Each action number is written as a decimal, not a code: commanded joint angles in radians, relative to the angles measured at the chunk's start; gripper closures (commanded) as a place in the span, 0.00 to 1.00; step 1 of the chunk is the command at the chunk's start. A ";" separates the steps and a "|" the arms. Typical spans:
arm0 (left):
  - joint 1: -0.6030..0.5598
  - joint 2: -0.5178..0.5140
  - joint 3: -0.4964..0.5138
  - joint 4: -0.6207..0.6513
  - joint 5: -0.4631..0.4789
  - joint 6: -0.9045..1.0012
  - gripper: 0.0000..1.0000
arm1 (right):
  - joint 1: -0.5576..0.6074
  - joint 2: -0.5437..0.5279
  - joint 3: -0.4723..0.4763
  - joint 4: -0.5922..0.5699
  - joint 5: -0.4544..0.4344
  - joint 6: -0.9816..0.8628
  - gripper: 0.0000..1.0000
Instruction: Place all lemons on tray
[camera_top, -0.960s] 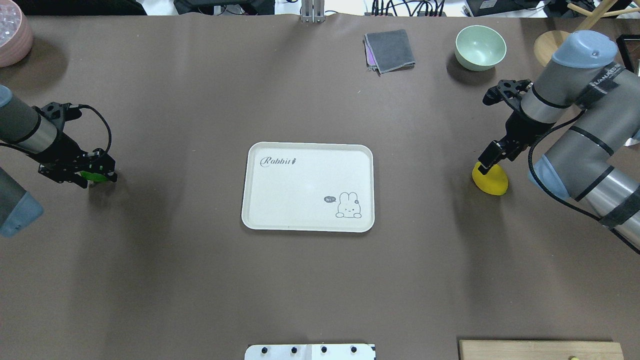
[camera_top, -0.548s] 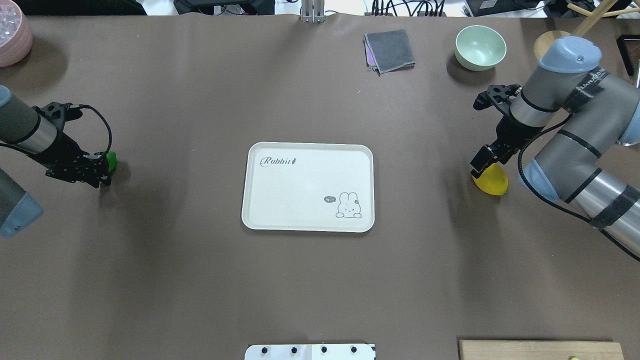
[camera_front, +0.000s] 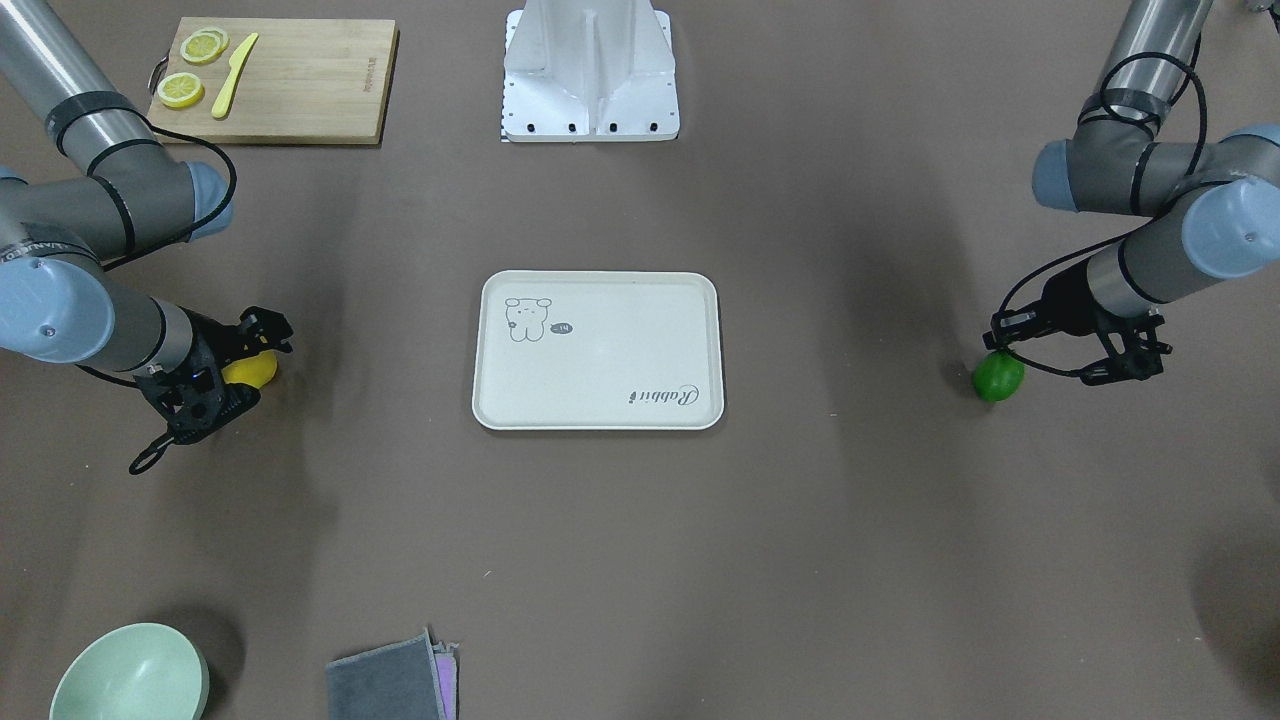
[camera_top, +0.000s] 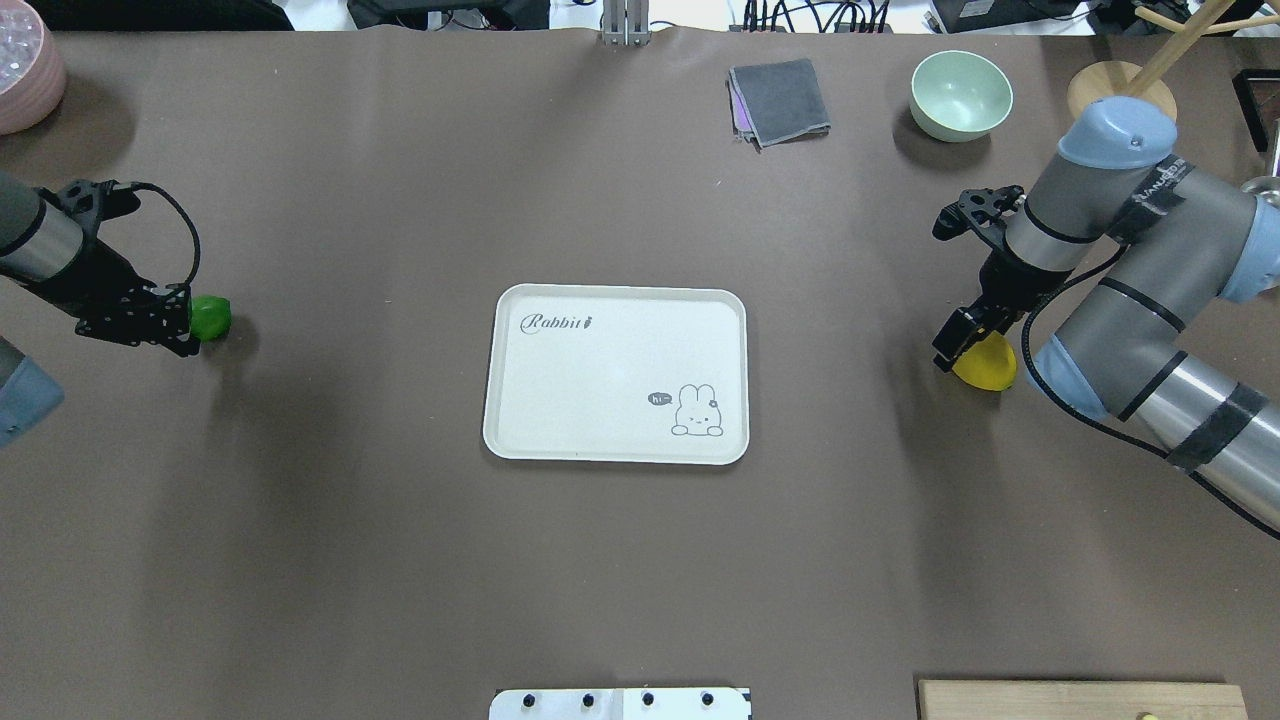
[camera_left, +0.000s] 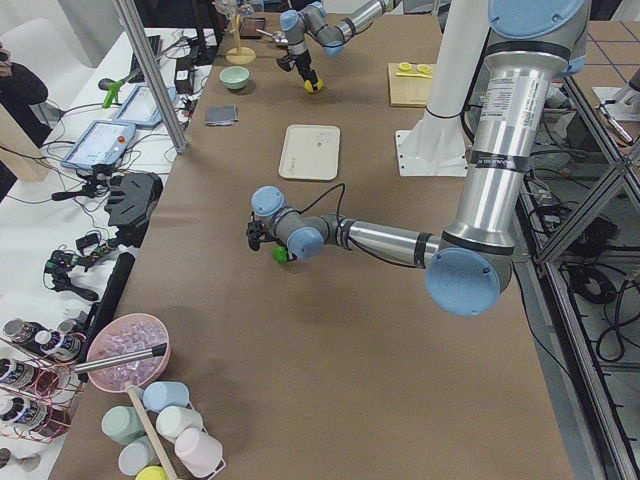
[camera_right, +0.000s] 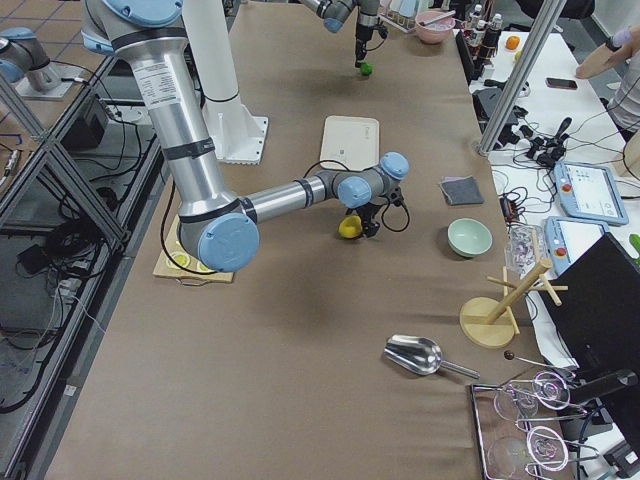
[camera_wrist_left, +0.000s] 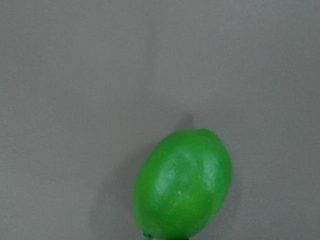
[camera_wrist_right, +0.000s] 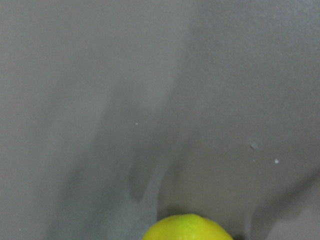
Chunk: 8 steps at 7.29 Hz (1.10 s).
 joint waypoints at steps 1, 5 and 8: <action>-0.030 -0.001 -0.002 0.056 -0.051 0.036 0.02 | 0.006 -0.005 0.007 -0.006 0.009 -0.001 0.33; -0.137 -0.001 -0.052 0.099 -0.078 0.103 0.02 | 0.019 0.000 0.015 -0.003 0.011 -0.001 0.96; -0.206 -0.020 -0.360 0.647 -0.028 0.368 0.02 | 0.025 0.126 0.003 -0.001 0.011 0.014 0.95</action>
